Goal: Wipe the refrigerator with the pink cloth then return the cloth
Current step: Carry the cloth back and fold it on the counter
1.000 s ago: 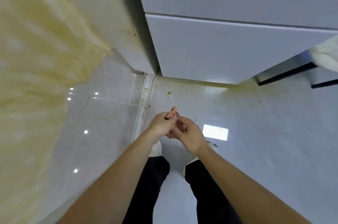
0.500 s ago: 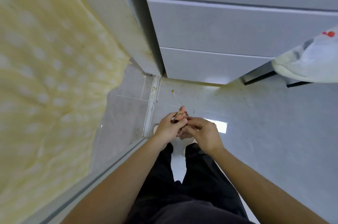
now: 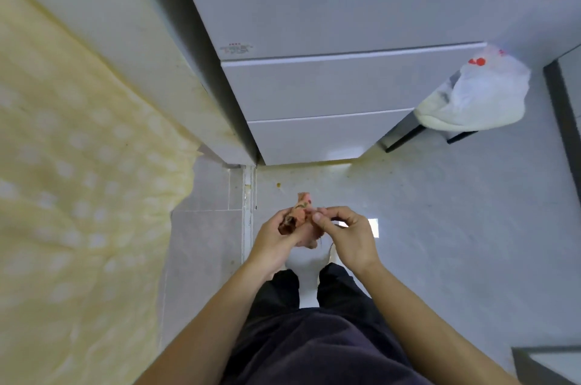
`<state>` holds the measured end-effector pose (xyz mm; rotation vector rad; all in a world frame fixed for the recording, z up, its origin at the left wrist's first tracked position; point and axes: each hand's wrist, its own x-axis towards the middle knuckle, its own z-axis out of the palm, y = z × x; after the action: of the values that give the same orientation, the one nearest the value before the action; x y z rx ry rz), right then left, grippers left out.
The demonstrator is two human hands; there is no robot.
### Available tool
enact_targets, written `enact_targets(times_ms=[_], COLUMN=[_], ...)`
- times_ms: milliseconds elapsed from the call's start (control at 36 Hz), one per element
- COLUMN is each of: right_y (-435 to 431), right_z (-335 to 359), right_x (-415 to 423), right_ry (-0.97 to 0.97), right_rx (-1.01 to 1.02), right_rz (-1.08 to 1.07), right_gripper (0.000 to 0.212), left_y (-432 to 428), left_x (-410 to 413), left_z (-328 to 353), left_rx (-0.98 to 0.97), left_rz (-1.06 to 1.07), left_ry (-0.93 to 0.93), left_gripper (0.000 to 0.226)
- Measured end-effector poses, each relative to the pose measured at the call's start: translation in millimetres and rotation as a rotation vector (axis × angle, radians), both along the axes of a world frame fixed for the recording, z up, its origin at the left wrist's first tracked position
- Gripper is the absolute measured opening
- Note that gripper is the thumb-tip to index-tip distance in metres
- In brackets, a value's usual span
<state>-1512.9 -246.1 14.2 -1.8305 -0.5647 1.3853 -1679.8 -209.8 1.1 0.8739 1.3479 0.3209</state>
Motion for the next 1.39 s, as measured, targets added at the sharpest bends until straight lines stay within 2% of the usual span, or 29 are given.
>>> enact_targets(times_ms=[111,250,417,694,861,944,1139,1306,1389], right_y=[-12,-34,-61,-108,-140,-164,-209,-226,-231], right_z=[12,23,48,68,83,89,84,81,78], right_x=[-8,-6,21,97,172,219,309,353,374], right_ry=[-0.050,-0.085,0.106,0.090,0.036,0.004,-0.088,-0.057,-0.072], right_rx=[0.066,0.119,0.070,0.175,0.265,0.229,0.134,0.131,0.123], right_rz=[-0.082,-0.215,-0.489,-0.639,-0.680,-0.752,-0.901,-0.999,-1.061], right_gripper=[0.005,0.017,0.026,0.031,0.036,0.034,0.022,0.037,0.038], left_y=[6,11,6,0,-9,-16,-43,-56,-54], left_x=[-5,2,30,123,204,243,336,399,427], left_z=[-2,8,15,48,63,63,64,69,70], left_rx=[0.038,0.076,0.206,0.218,0.241,0.256,0.264,0.257,0.249], left_rz=[-0.149,-0.295,-0.494,-0.402,-0.290,-0.281,-0.371,-0.441,-0.488], left_ry=[0.087,0.113,0.186,0.083,0.016,0.003,-0.006,-0.035,-0.028], left_gripper=[0.027,0.021,0.013,0.018,0.020,0.020,0.021,0.021,0.021])
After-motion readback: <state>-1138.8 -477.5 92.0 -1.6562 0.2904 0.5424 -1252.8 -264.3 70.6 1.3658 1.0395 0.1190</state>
